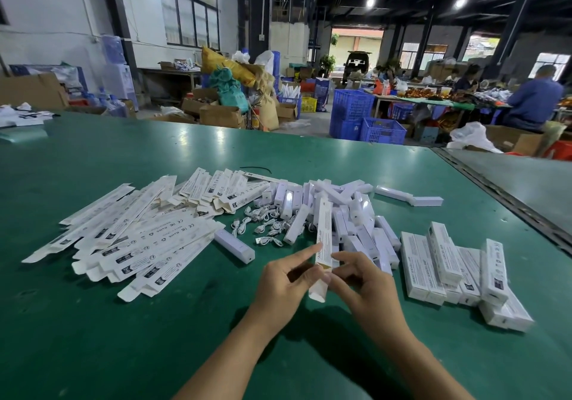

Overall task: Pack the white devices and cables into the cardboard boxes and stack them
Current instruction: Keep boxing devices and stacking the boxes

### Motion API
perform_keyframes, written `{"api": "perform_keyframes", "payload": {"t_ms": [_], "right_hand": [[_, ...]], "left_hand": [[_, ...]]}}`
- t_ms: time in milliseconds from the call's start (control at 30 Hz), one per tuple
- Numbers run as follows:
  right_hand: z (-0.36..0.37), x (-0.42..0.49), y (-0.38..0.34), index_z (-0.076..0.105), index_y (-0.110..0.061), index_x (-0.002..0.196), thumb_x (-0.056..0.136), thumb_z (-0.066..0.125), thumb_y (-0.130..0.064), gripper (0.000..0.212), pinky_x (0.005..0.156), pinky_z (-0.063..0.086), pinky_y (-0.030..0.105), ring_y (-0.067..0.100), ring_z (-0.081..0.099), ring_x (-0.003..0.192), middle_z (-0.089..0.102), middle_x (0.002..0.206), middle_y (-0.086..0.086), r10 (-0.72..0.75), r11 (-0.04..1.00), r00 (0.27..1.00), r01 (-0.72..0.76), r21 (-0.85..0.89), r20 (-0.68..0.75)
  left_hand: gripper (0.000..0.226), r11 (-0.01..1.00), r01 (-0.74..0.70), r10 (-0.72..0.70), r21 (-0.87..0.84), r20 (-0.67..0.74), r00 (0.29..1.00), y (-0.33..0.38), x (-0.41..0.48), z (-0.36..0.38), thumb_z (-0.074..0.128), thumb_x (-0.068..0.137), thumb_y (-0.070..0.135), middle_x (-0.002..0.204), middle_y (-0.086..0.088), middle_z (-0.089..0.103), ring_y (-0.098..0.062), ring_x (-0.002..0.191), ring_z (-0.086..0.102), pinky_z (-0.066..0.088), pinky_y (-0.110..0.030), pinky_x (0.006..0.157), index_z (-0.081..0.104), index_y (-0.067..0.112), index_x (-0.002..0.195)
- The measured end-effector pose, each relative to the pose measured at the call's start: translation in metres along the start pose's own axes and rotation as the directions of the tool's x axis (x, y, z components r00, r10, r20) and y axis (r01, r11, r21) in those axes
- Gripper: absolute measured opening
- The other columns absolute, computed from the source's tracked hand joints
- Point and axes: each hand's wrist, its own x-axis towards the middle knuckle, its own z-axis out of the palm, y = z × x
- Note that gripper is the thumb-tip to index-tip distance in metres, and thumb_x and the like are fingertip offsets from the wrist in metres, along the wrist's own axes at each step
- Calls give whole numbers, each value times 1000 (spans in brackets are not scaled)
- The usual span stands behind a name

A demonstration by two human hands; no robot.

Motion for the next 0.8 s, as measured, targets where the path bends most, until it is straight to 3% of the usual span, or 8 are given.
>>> {"api": "perform_keyframes", "payload": {"t_ms": [100,233,333,433,667,800], "right_hand": [[1,-2,-2,59,-40,99,83,73,-24,26,61,48,12,6,65,65,71,72,-10,-71,996,997,71,-55,-1],[4,-2,-2,56,-43,100,85,72,-23,30,62,52,23,11,65,66,70,71,-6,-100,991,995,98,-94,-20],[3,-3,-1,49,-41,96,86,74,-11,40,64,52,19,8,65,70,69,76,-10,-164,977,986,160,-142,-16],[-1,-1,2,46,-39,90,85,69,-4,43,71,53,25,9,64,77,63,85,-14,-205,960,977,213,-183,64],[-5,1,8,53,-34,91,79,77,-19,32,79,48,13,-1,60,92,61,101,-22,-221,935,969,241,-260,107],[-3,2,5,59,-30,101,81,75,-41,28,82,44,7,-8,55,99,52,113,-21,-316,890,939,344,-300,137]], "left_hand": [[45,1000,11,-11,12,16,1000,0,1,0,66,74,76,96,12,77,-3,95,69,53,-23,89,64,61,116],[44,1000,26,-26,-7,-12,1000,-6,2,0,66,71,79,73,8,63,-9,69,51,46,-27,71,67,60,110],[44,999,35,-36,-26,-46,998,-9,3,1,68,70,78,68,4,55,-11,66,48,44,-31,67,70,56,108],[42,999,27,-29,-43,-67,997,-10,3,0,70,71,74,66,8,52,-11,64,46,42,-29,65,71,53,107],[34,1000,3,-3,-6,-130,992,-10,4,-2,66,78,64,60,20,57,1,59,49,40,-12,60,71,51,109],[35,1000,-3,3,2,-123,992,-8,2,-2,67,79,66,78,23,71,4,76,65,46,-10,70,69,54,111]]}}
